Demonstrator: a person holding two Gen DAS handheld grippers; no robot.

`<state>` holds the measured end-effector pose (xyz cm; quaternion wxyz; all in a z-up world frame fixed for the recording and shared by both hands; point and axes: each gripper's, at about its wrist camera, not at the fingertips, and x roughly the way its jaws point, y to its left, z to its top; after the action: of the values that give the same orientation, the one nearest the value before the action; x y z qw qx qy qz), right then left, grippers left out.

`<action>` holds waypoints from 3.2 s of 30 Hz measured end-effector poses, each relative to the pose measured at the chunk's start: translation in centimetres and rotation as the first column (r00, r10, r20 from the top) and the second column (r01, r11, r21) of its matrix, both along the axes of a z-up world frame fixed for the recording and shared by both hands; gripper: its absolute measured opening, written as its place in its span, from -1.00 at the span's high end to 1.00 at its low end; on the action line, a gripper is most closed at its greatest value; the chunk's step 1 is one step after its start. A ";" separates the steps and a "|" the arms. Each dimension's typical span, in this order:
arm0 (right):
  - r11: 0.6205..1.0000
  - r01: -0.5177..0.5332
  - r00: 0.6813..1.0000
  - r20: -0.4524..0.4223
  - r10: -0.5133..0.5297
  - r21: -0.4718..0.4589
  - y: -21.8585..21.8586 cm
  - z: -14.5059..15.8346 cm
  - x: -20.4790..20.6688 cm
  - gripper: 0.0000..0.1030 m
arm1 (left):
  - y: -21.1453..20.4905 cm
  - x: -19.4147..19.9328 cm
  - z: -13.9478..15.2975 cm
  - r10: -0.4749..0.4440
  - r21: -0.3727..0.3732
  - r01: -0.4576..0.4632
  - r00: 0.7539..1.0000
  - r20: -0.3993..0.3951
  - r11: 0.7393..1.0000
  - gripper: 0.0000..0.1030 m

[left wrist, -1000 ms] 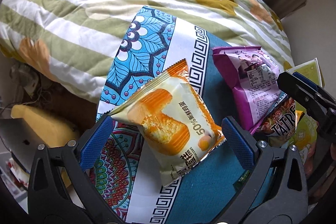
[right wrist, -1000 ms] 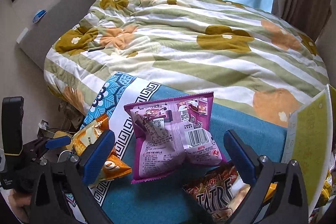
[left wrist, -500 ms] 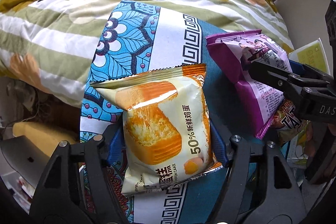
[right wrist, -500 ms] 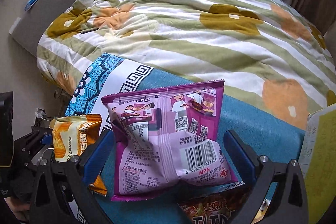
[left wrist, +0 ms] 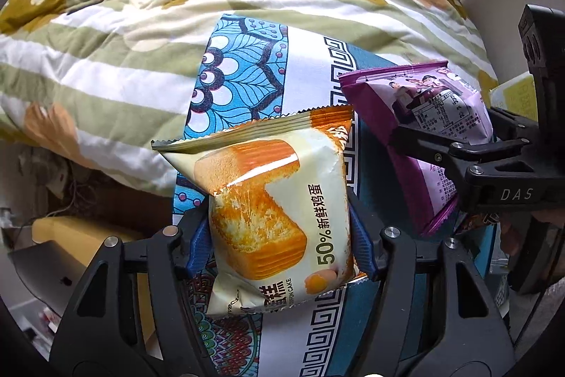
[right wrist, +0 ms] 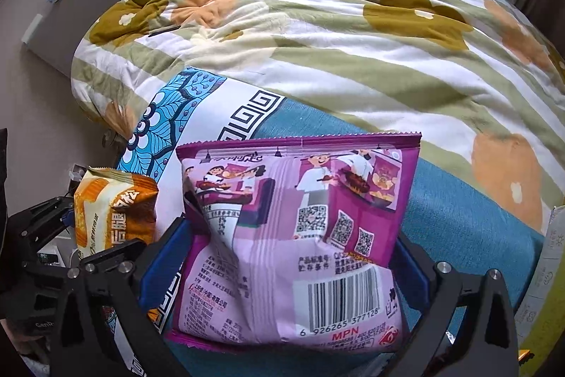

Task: Organize snacks
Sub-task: 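Grasp the cream cake pack with the left tool while the right tool grasps the purple bag, then carry both packs over the box and release them inside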

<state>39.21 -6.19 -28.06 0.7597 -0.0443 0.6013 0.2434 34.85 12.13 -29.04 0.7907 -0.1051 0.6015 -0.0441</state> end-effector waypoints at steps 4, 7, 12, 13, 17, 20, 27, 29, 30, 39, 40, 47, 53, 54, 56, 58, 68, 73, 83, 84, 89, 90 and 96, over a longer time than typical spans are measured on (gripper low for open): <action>0.999 0.004 1.000 -0.012 -0.003 0.050 0.2 0.0 -0.3 -0.46 | 0.4 -0.4 0.3 0.013 -0.006 -0.013 1.000 0.004 1.000 -0.19; 0.998 0.016 1.000 0.002 -0.016 0.060 0.4 0.6 -0.8 -0.33 | 0.5 -0.6 0.9 0.015 -0.002 -0.015 1.000 0.013 1.000 -0.19; 0.995 0.049 0.997 0.047 -0.053 0.083 -0.1 2.4 -1.4 -0.25 | 0.8 -1.0 2.9 0.016 -0.002 -0.016 0.999 0.048 1.000 -0.18; 0.994 0.056 0.996 0.058 -0.062 0.092 -0.2 3.0 -1.6 -0.25 | 0.8 -1.0 3.5 0.014 -0.001 -0.014 0.998 0.057 1.000 -0.18; 0.989 0.089 0.989 0.105 -0.102 0.117 -1.1 5.8 -2.5 -0.25 | 0.4 -1.1 6.4 -0.001 0.004 0.001 0.994 0.108 1.000 -0.18; 0.980 0.130 0.977 0.150 -0.153 0.149 -2.5 8.6 -3.4 -0.25 | -0.8 -1.0 9.3 -0.038 0.011 0.037 0.986 0.164 0.999 -0.18; 0.955 0.221 0.929 0.256 -0.268 0.197 -7.7 15.2 -6.2 -0.25 | -6.9 -0.7 15.5 -0.165 0.046 0.158 0.947 0.275 0.986 -0.18; 0.942 0.251 0.913 0.269 -0.307 0.222 -10.0 16.6 -7.0 -0.25 | -9.1 -0.8 17.1 -0.191 0.036 0.189 0.935 0.301 0.981 -0.18; 0.938 0.261 0.908 0.272 -0.318 0.228 -11.2 17.3 -7.5 -0.25 | -10.3 -0.9 17.8 -0.202 0.035 0.201 0.928 0.313 0.979 -0.18; 0.911 0.331 0.837 0.368 -0.404 0.247 -22.2 22.6 -10.4 -0.25 | -22.3 -1.0 23.0 -0.271 0.039 0.279 0.881 0.388 0.960 -0.18; 0.908 0.341 0.831 0.373 -0.412 0.245 -23.6 23.0 -10.6 -0.25 | -23.8 -0.8 23.3 -0.279 0.039 0.287 0.877 0.392 0.957 -0.18; 0.903 0.380 0.798 0.421 -0.431 0.202 -31.9 24.1 -11.3 -0.25 | -34.4 1.3 21.6 -0.311 0.011 0.329 0.882 0.353 0.944 -0.19; 0.893 0.399 0.802 0.391 -0.451 0.210 -37.7 22.8 -10.9 -0.25 | -41.4 3.4 18.1 -0.318 -0.014 0.335 0.905 0.284 0.942 -0.20; 0.892 0.401 0.805 0.385 -0.452 0.209 -38.4 22.5 -10.8 -0.25 | -42.3 3.6 17.6 -0.321 -0.015 0.337 0.908 0.271 0.941 -0.22; 0.892 0.402 0.811 0.371 -0.452 0.207 -39.8 21.9 -10.5 -0.25 | -43.8 3.9 16.8 -0.324 0.004 0.333 0.912 0.253 0.943 -0.49; 0.893 0.402 0.818 0.359 -0.450 0.204 -40.8 21.5 -10.4 -0.25 | -44.3 3.8 16.5 -0.319 0.046 0.318 0.913 0.256 0.947 -0.87; 0.879 0.406 0.828 0.307 -0.469 0.250 -42.8 19.6 -10.0 -0.25 | -40.3 0.6 18.1 -0.245 0.077 0.232 0.914 0.322 0.970 -0.98; 0.855 0.443 0.805 0.301 -0.511 0.268 -42.2 19.4 -9.2 -0.25 | -38.2 -1.2 19.2 -0.245 0.064 0.238 0.906 0.346 0.969 -0.98; 0.815 0.499 0.786 0.244 -0.569 0.294 -40.9 17.0 -7.1 -0.95 | -36.1 -2.3 18.7 -0.228 0.100 0.206 0.921 0.317 0.973 -0.98; 0.812 0.502 0.776 0.259 -0.575 0.299 -40.9 17.1 -7.4 -1.00 | -36.0 -2.4 18.6 -0.228 0.102 0.206 0.921 0.315 0.973 -0.98; 0.808 0.494 0.757 0.299 -0.581 0.320 -41.1 17.2 -9.4 -0.99 | -35.8 -3.3 17.8 -0.227 0.095 0.208 0.927 0.300 0.973 -0.98; 0.811 0.493 0.757 0.304 -0.578 0.314 -41.1 17.2 -9.7 -0.99 | -35.8 -3.5 17.7 -0.227 0.091 0.209 0.927 0.298 0.974 -0.98; 0.841 0.460 0.767 0.350 -0.537 0.284 -40.8 18.2 -11.0 -0.99 | -35.3 -4.7 18.4 -0.207 0.091 0.188 0.928 0.308 0.978 -0.98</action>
<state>28.16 -47.03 -9.83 0.9078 0.1362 0.3904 0.0708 30.16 -23.13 -10.63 0.8711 -0.0116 0.4757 -0.1216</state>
